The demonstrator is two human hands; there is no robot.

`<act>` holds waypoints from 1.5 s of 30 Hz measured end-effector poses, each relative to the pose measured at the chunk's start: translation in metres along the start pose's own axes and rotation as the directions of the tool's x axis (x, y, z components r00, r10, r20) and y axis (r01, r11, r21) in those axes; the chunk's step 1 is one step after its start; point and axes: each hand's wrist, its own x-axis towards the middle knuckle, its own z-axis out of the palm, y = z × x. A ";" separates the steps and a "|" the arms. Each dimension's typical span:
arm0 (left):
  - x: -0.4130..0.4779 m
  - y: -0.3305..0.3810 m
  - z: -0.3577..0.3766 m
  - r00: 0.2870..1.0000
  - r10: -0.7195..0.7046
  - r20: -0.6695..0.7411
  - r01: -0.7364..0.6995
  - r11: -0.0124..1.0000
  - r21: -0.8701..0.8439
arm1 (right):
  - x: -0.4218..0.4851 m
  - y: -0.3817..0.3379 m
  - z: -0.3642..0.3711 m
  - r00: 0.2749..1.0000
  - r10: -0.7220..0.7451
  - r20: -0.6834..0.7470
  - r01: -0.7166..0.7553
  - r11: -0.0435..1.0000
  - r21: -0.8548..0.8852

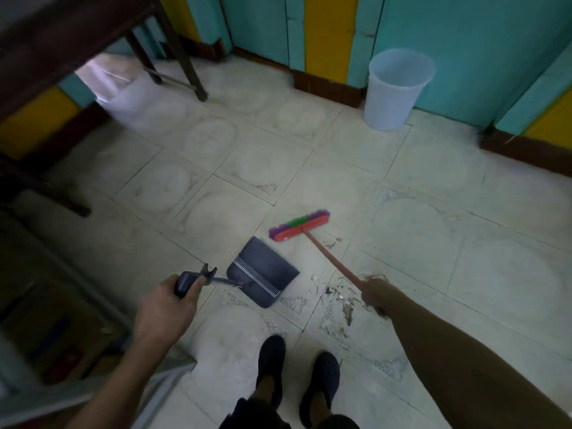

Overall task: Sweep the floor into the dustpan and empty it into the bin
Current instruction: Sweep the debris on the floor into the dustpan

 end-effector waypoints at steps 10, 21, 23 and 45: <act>-0.029 -0.012 0.017 0.996 -0.085 0.007 0.084 0.996 0.023 | -0.053 0.099 -0.051 0.984 0.172 0.046 -0.164 0.975 -0.150; -0.037 -0.065 0.002 0.996 -0.074 0.054 0.072 0.997 0.043 | -0.118 0.101 -0.083 0.959 0.270 -0.083 -0.279 0.952 -0.123; -0.042 -0.082 -0.007 0.995 -0.077 0.056 0.074 0.996 0.052 | -0.131 0.080 -0.073 0.975 0.210 -0.069 -0.218 0.964 -0.150; -0.110 -0.183 -0.038 0.961 -0.275 0.040 0.276 0.961 -0.033 | -0.110 -0.039 0.063 0.997 -0.018 0.080 0.057 0.855 -0.515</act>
